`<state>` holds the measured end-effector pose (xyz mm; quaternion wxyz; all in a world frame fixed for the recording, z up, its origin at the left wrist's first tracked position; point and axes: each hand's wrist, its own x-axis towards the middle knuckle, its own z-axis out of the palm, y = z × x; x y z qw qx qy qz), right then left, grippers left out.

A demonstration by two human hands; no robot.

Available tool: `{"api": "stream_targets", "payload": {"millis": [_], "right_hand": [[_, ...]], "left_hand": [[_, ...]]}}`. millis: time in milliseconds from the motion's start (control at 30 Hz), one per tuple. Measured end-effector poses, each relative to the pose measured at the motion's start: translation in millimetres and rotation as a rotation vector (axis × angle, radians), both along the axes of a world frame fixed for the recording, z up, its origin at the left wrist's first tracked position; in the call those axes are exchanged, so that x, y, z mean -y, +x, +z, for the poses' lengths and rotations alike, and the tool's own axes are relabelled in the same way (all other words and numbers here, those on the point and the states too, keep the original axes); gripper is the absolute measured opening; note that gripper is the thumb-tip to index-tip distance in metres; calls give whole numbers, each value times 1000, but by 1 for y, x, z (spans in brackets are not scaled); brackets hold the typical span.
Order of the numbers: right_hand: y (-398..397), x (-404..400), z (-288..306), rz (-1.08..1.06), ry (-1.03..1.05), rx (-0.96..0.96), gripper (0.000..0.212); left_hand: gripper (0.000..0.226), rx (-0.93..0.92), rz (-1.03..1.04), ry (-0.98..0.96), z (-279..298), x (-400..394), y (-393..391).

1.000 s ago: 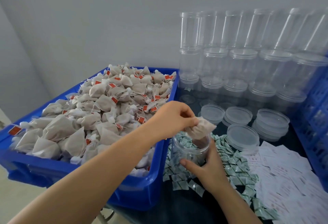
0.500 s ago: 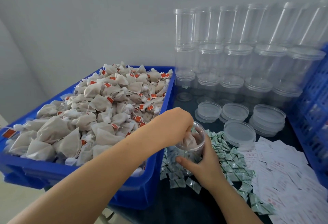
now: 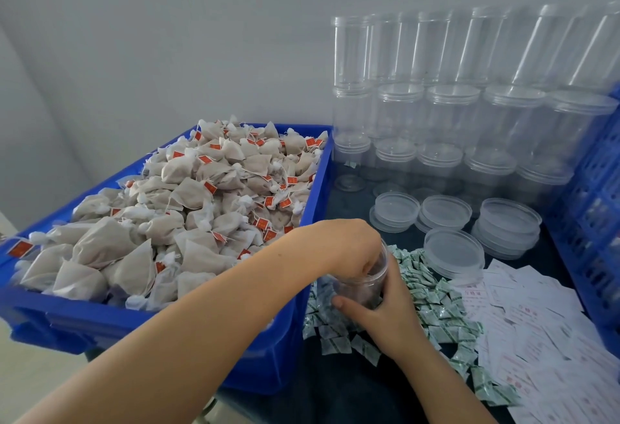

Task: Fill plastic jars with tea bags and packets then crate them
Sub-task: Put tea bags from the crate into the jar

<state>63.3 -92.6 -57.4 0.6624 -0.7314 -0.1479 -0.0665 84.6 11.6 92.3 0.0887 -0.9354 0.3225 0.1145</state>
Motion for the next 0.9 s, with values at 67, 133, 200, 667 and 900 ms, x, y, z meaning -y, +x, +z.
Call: {"api": "stream_targets", "payload": {"millis": [67, 133, 200, 667, 900], "right_hand": [[0, 0, 0, 5, 10, 0, 95], [0, 0, 0, 8, 11, 4, 95], [0, -1, 1, 16, 16, 0, 97], [-4, 0, 1, -13, -13, -37, 93], [-3, 0, 2, -33, -17, -15, 87]], "left_hand": [[30, -19, -15, 18, -2, 1, 2], [23, -33, -18, 11, -3, 1, 4], [19, -36, -28, -6, -3, 0, 4], [17, 461, 461, -543, 23, -101, 22], [26, 476, 726, -125, -22, -146, 28]]}}
